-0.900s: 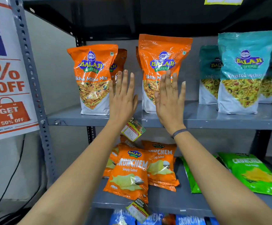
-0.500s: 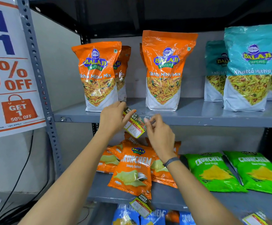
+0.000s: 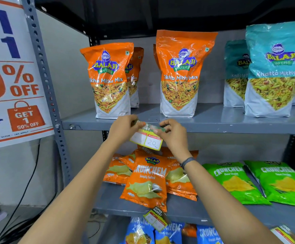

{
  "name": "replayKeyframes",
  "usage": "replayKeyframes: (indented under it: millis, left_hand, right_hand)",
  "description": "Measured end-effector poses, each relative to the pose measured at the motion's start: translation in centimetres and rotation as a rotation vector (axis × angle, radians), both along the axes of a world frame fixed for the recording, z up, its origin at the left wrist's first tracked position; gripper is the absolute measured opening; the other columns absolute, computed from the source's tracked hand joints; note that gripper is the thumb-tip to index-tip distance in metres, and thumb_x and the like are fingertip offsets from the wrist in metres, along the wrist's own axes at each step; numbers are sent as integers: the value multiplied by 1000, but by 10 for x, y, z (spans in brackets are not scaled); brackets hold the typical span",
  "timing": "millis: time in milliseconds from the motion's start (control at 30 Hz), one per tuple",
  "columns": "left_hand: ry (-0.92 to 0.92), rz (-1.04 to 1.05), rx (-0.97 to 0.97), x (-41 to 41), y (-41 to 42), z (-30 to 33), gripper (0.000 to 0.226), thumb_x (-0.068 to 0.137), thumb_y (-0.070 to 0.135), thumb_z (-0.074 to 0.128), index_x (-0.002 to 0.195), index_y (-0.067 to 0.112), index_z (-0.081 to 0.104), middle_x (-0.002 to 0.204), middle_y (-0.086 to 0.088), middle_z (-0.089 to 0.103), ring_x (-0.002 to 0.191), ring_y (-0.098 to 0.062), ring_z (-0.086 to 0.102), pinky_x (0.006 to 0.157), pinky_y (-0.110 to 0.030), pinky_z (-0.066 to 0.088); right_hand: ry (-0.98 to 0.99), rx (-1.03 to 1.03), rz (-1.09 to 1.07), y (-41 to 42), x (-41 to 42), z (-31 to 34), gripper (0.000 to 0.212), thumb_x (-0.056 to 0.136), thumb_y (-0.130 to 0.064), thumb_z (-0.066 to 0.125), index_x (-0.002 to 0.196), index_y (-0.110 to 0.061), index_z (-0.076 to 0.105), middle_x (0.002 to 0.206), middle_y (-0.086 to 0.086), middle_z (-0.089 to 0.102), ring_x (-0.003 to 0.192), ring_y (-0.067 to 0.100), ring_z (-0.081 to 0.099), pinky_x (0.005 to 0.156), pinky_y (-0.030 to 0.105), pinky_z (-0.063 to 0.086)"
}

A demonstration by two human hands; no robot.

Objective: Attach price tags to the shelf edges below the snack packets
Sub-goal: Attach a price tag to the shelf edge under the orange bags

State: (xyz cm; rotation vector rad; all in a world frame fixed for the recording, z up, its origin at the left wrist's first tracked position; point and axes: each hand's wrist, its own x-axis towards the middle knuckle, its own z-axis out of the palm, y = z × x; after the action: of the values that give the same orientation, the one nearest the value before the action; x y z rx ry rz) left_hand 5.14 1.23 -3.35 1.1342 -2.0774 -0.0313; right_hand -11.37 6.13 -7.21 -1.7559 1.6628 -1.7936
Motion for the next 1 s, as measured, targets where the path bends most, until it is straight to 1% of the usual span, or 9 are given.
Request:
replayKeyframes:
  millis: [67, 167, 233, 400, 533, 700, 800, 900, 1000]
  left_hand:
    - [-60, 6, -20, 7, 2, -8, 36, 88, 34, 64, 64, 13, 48, 55, 4, 38, 62, -22, 43, 45, -28, 21]
    - [-107, 38, -89, 8, 3, -15, 28, 87, 34, 65, 70, 16, 52, 69, 1, 46, 71, -19, 43, 56, -28, 30]
    - [-129, 56, -131, 6, 4, -16, 27, 88, 34, 64, 75, 11, 59, 75, -2, 49, 75, -19, 45, 60, -29, 32]
    - [-110, 36, -143, 7, 2, -17, 29, 89, 32, 64, 83, 4, 66, 75, -7, 53, 77, -23, 50, 61, -29, 32]
    - [19, 1, -102, 8, 1, -15, 30, 88, 29, 65, 77, 1, 63, 69, -5, 50, 68, -21, 47, 55, -28, 27]
    - [127, 68, -88, 1, 2, -12, 40, 86, 36, 66, 60, 11, 48, 59, -4, 48, 62, -26, 51, 45, -28, 23]
    - [141, 136, -98, -7, 4, -13, 53, 80, 50, 67, 50, 19, 36, 49, 4, 38, 57, -21, 46, 43, -28, 22]
    - [146, 193, -98, -13, 5, -15, 54, 78, 54, 68, 52, 18, 37, 49, 5, 36, 57, -21, 46, 43, -28, 22]
    - [195, 248, -118, -18, 7, -20, 47, 79, 52, 68, 60, 14, 47, 60, -2, 51, 66, -28, 56, 50, -30, 34]
  right_hand:
    - [162, -1, -91, 3, 0, -2, 21, 75, -31, 74, 84, -15, 63, 66, -4, 58, 69, 18, 59, 58, 32, 46]
    - [362, 22, -206, 2, 3, -3, 22, 77, -39, 70, 82, -19, 63, 79, 1, 70, 78, 20, 63, 61, 36, 51]
    - [408, 24, -245, 0, 4, -3, 23, 77, -42, 69, 82, -20, 64, 84, 3, 73, 81, 22, 64, 64, 39, 55]
    - [364, 49, -228, 1, 2, 2, 24, 75, -44, 70, 78, -22, 65, 80, 1, 72, 79, 20, 64, 64, 38, 55]
    - [200, 14, -184, 2, 3, 5, 27, 74, -45, 71, 75, -19, 66, 70, -1, 68, 72, 18, 65, 58, 31, 48]
    - [119, 7, -240, 1, 8, 12, 32, 76, -48, 68, 64, -20, 57, 61, -2, 61, 69, 22, 63, 47, 25, 34]
    - [148, 15, -288, 0, 8, 11, 33, 77, -48, 67, 66, -19, 59, 68, 4, 69, 70, 22, 63, 50, 26, 38]
    - [166, 9, -307, -1, 7, 10, 34, 77, -50, 66, 71, -17, 63, 70, 4, 71, 71, 23, 64, 56, 29, 44]
    - [170, -2, -271, -2, 3, 8, 34, 79, -50, 64, 69, -17, 61, 69, 3, 70, 70, 22, 64, 55, 28, 44]
